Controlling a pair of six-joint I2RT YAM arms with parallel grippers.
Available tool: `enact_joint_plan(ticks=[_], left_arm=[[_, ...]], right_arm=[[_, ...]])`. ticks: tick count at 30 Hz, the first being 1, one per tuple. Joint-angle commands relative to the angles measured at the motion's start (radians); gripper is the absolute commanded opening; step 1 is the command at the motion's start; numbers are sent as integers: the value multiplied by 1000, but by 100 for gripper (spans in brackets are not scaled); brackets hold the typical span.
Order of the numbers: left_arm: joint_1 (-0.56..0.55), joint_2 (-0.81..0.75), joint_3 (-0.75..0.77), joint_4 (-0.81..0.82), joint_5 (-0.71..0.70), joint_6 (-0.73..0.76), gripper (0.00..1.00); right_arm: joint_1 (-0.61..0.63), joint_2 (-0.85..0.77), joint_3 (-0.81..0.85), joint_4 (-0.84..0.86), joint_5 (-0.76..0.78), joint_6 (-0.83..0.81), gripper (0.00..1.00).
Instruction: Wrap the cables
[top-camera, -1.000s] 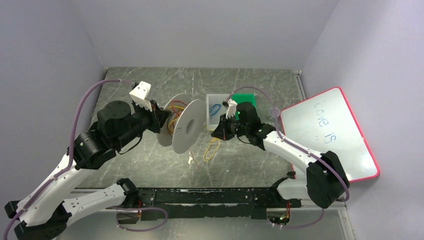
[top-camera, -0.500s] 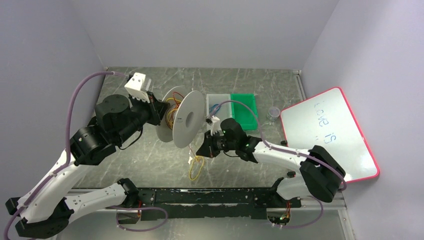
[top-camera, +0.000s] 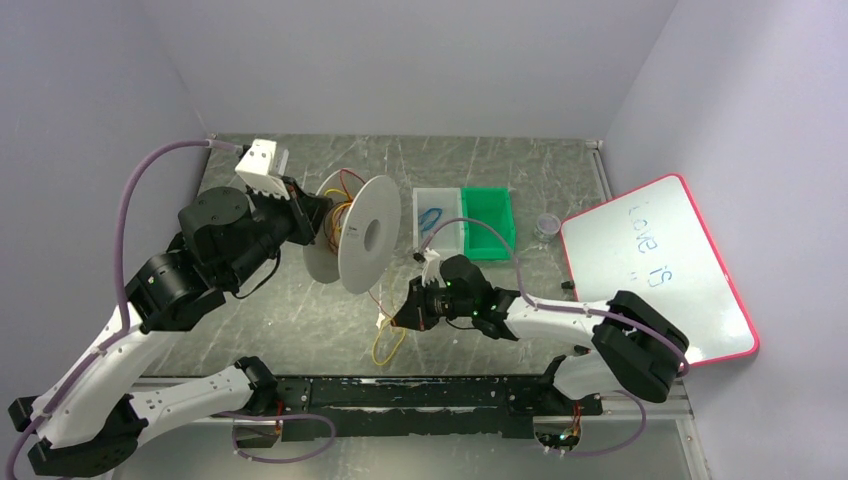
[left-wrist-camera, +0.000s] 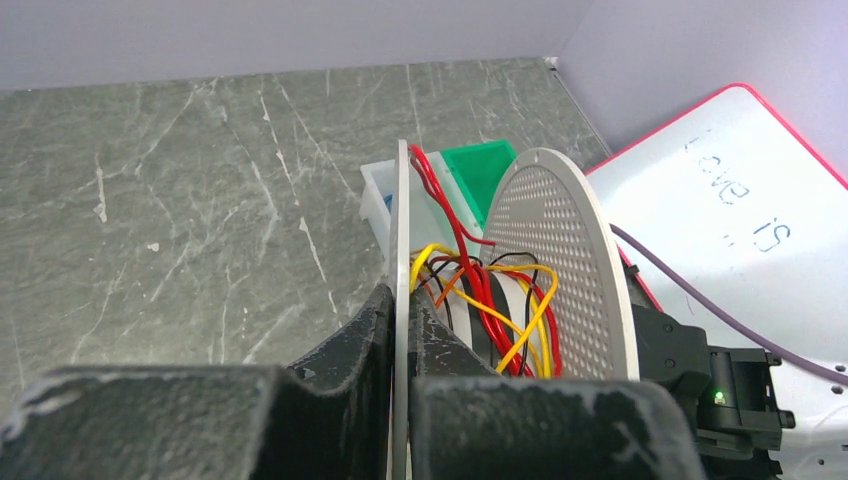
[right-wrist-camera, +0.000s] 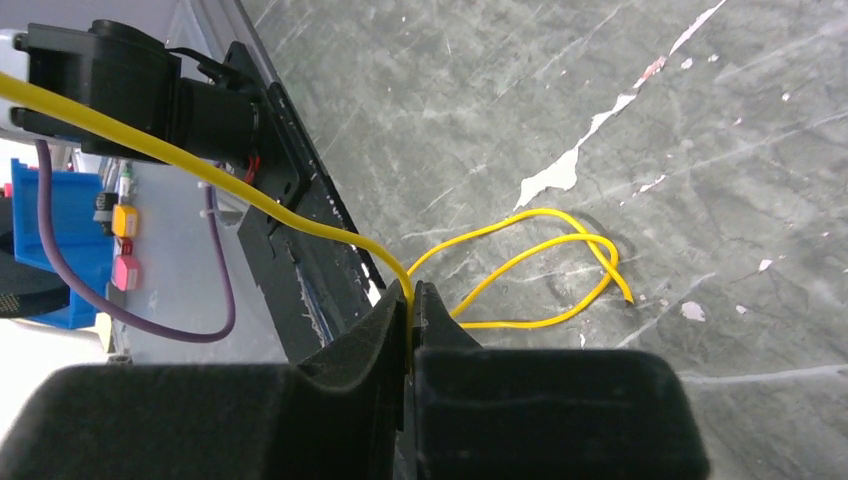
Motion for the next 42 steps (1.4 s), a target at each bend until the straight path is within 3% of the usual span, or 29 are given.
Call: enact_joint_plan(ticks=[1,24,34,42], left_arm=[[-5,-12,60,111,-47,-30,7],[-6,38,68,136,-117,-1,7],[-6,37,44,126,-129,2,7],[-5,38,50,129,-158,4,7]], right_arm=[[25,5,-41,42,30,36,4],[82,36,-63,44,59,58,6],[80,-2,-13,-34,160,61,26],[80,-139,-4,-149,297,59,37]])
